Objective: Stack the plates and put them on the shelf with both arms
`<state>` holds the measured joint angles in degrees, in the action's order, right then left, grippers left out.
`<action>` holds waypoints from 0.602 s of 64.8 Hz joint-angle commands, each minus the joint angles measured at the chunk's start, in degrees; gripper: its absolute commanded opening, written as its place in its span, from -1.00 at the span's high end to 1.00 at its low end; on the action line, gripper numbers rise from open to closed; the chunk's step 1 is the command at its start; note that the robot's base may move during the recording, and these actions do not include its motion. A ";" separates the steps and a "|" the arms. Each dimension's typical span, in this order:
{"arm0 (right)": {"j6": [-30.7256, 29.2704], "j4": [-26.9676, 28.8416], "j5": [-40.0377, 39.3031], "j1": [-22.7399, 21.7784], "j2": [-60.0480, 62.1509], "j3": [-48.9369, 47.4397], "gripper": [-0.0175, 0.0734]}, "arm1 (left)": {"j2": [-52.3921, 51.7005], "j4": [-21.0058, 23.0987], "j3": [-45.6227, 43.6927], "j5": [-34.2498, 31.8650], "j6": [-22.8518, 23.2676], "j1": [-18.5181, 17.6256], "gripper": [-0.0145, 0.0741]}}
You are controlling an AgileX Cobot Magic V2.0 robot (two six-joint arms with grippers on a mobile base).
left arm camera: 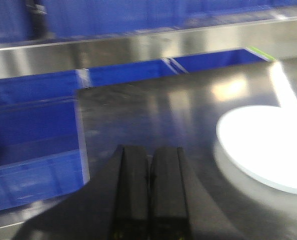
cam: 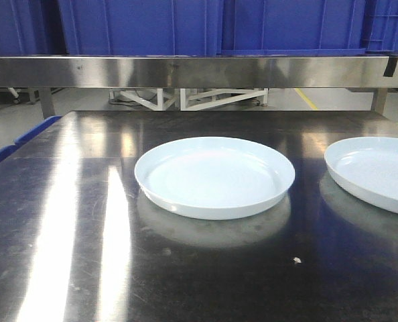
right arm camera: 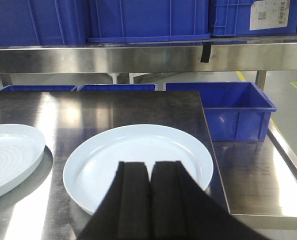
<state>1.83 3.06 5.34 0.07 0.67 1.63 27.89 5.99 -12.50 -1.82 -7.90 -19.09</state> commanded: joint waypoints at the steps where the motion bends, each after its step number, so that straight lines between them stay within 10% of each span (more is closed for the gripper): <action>1: -0.03 -0.50 -5.34 -0.05 1.03 0.08 0.49 | -3.61 -0.57 -0.23 -5.40 0.10 4.05 0.49; 39: -0.03 -0.50 -5.34 -0.05 1.03 0.08 0.49 | -7.17 -1.09 -0.16 -5.28 0.10 14.33 0.49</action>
<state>1.83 3.06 5.34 0.07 0.67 1.63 20.32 4.95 -10.95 -2.04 -7.90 -4.88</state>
